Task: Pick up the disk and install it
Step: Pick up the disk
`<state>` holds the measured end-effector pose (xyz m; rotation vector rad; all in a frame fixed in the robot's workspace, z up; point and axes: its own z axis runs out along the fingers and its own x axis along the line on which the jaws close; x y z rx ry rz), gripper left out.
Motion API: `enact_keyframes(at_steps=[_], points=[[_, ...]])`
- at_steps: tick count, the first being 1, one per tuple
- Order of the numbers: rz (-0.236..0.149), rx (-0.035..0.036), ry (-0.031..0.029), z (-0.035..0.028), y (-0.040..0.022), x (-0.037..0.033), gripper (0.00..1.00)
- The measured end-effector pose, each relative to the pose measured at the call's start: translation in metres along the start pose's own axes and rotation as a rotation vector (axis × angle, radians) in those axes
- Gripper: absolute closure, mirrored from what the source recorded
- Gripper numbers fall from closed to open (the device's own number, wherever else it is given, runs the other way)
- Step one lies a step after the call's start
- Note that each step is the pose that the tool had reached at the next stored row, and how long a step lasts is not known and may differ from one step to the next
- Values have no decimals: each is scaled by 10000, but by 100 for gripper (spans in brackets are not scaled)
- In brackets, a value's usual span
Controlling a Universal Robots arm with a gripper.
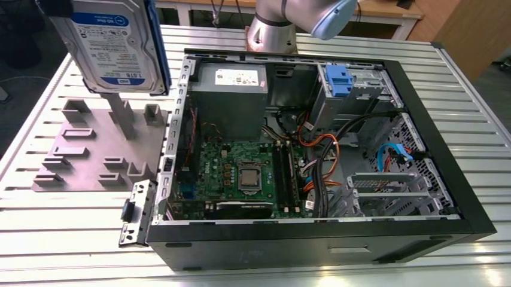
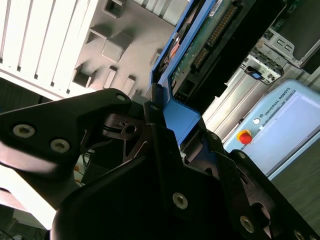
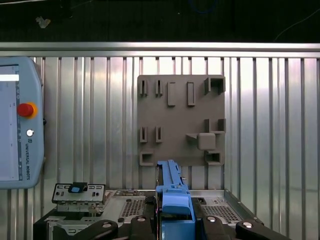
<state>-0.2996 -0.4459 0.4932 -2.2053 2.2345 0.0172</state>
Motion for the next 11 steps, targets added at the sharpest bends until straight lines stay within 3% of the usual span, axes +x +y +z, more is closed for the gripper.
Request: enact_keyframes(at_steps=[11], points=[[1, 0, 1, 8, -138, 7, 63]])
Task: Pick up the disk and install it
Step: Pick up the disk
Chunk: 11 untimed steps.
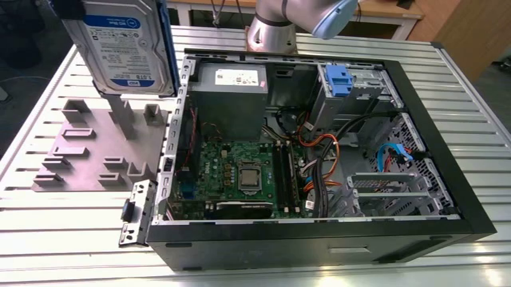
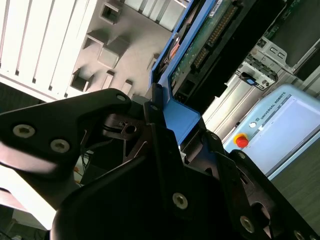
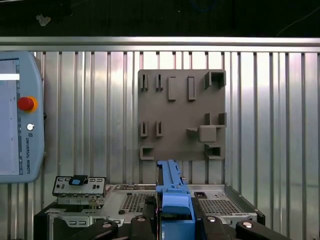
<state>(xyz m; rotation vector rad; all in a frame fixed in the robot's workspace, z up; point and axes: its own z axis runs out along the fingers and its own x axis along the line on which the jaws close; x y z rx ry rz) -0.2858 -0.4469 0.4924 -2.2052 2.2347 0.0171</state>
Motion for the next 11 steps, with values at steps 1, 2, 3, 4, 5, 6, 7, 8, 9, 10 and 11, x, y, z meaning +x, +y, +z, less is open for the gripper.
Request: enact_keyframes(at_steps=[1, 2, 3, 4, 5, 6, 7, 8, 9, 10, 11], points=[[0, 0, -1, 1, -15, 0, 63], [-1, 0, 0, 1, -28, 0, 63], [-1, 0, 0, 2, -37, 0, 63], [-1, 0, 0, 2, -45, -1, 63], [-1, 0, 0, 2, -50, -1, 63], [-1, 0, 0, 2, -50, -1, 63], [1, 0, 0, 2, -50, -1, 63], [0, 0, 0, 2, -50, 0, 63], [0, 0, 0, 2, -51, 0, 63], [-1, -1, 1, 2, -51, -1, 63], [-1, 0, 0, 2, -55, -1, 63]])
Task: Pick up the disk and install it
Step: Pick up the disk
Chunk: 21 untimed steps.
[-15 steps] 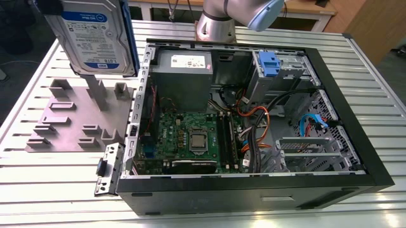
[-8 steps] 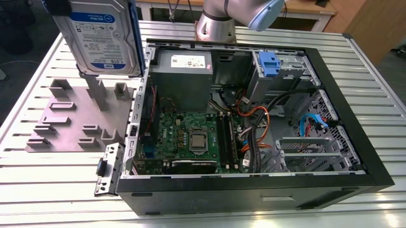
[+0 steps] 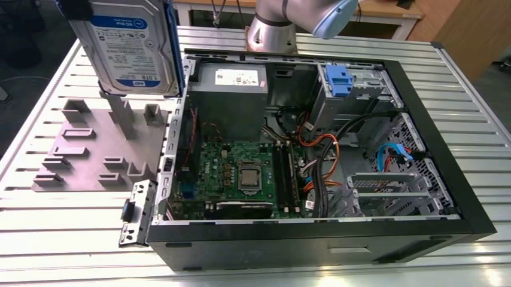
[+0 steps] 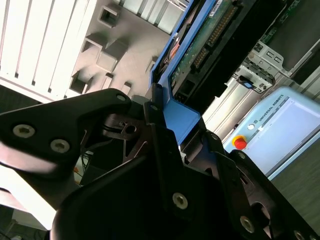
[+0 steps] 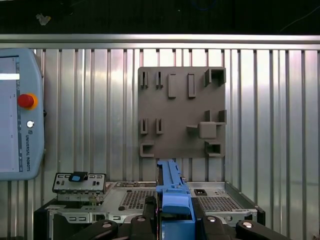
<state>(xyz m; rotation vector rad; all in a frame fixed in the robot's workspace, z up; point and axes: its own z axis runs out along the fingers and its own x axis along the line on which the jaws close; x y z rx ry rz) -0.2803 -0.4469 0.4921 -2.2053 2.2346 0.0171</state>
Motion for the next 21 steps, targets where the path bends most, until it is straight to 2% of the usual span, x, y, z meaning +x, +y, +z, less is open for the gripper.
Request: enact_keyframes(at_steps=[9, 12, 17, 18, 21], points=[[0, 0, 0, 0, -7, 0, 63], [-1, 0, 0, 0, -25, -1, 63], [1, 0, 0, -1, -72, 22, 63], [2, 0, 0, 0, -131, 27, 63], [1, 0, -1, 1, -175, 27, 63]])
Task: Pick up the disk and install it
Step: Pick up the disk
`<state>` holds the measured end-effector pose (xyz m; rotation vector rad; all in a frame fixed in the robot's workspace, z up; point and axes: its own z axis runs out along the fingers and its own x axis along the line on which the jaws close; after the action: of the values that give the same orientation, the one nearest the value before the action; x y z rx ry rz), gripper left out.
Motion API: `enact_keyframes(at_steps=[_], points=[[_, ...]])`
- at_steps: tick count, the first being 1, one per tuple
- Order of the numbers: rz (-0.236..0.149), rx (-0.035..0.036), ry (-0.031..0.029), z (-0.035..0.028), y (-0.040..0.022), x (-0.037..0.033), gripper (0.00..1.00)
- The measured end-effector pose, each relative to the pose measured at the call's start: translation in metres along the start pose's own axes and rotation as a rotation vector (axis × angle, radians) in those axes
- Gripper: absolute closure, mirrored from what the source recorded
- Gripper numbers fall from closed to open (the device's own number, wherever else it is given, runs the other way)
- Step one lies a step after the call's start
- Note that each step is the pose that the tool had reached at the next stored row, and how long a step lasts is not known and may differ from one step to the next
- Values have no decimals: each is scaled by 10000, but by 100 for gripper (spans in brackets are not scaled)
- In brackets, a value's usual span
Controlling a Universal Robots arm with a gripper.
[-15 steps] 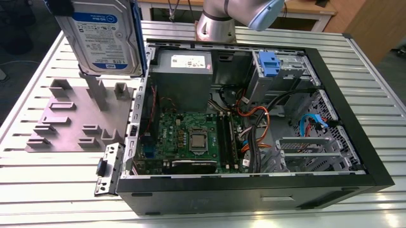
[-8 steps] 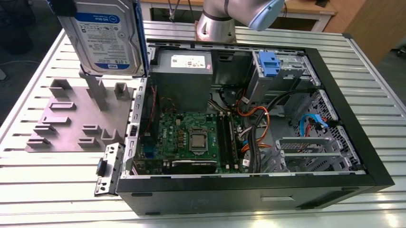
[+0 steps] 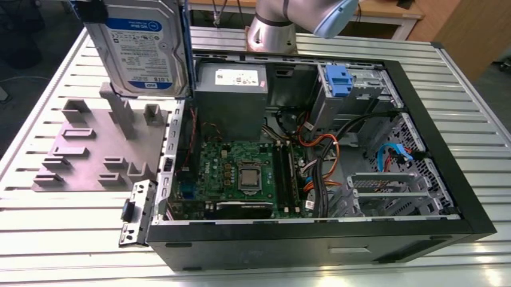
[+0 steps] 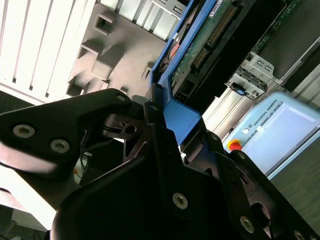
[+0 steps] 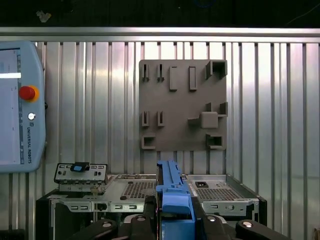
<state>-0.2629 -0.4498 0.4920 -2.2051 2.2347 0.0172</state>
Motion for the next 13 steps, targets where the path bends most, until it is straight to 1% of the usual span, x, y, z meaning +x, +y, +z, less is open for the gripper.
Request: enact_keyframes(at_steps=[3, 13], points=[[0, 0, 1, 0, -23, 0, 63], [0, 0, 1, 0, -29, 0, 63]])
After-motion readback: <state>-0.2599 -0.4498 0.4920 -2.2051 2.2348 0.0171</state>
